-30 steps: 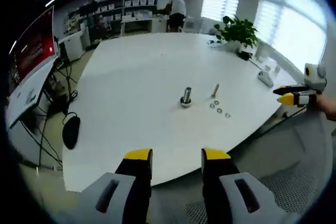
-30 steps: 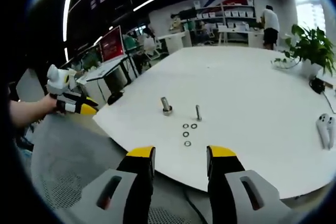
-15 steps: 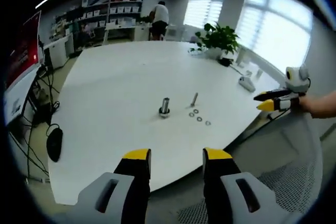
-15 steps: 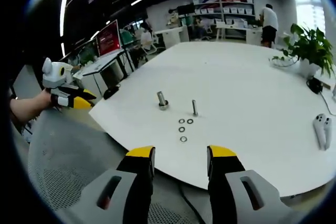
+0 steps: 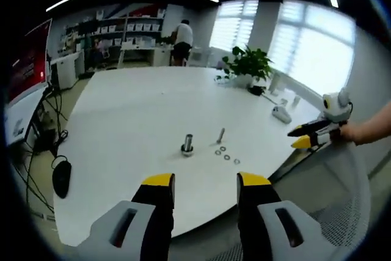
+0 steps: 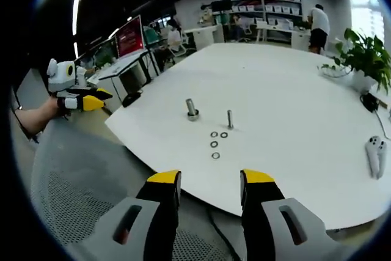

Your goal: Place the washer onto the threaded stud by aligning its center hole with the stud, sliding it down to the base, and recovering from edge contact or off-axis alignment until the washer reaches the visible bottom stop.

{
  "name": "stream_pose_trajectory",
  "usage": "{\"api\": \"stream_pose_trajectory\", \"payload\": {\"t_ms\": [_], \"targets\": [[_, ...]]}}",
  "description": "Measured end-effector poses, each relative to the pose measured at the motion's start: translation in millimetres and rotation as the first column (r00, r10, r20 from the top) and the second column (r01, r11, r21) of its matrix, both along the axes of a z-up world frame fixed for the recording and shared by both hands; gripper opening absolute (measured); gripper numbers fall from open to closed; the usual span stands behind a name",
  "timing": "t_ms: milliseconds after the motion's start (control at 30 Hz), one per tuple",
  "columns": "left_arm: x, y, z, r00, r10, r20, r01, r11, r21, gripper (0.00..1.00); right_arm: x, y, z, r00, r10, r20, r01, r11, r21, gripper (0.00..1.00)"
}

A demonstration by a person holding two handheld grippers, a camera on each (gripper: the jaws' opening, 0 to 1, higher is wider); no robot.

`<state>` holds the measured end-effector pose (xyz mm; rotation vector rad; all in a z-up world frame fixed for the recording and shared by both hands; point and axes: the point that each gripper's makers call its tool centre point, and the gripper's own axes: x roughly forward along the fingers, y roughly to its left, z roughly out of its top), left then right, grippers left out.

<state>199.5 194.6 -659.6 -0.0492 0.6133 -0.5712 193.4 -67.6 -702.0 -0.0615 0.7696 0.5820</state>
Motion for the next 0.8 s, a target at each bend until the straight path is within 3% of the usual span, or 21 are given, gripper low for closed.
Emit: {"api": "stream_pose_trajectory", "payload": {"t_ms": [133,367,533,800], "targets": [[-0.6,-1,-1.0,1.0,0.005,-0.017,-0.006,1.0,-0.027,0.39,1,-6,0.6,1.0,-0.025,0.005,0.025,1.0,0.008,0.41],[-2.6,-2,-4.8,1.0,-0.009,-0.029,0.008,1.0,-0.014,0.39,2,-7,0.0,0.999,-0.032,0.004,0.032,0.999,-0.012,0.41],[-3.8,-4,-6.5,0.999,-0.022,-0.028,0.022,1.0,0.01,0.39,3,-14,-1.4,0.997,-0.081,-0.006,0.081,0.997,-0.012,0.42],[-3.3,-1,-7.5,0.999,-0.013,-0.032,0.013,1.0,0.016,0.38,2,-13,-5.1,0.998,-0.066,-0.02,0.065,0.997,-0.033,0.42]]}}
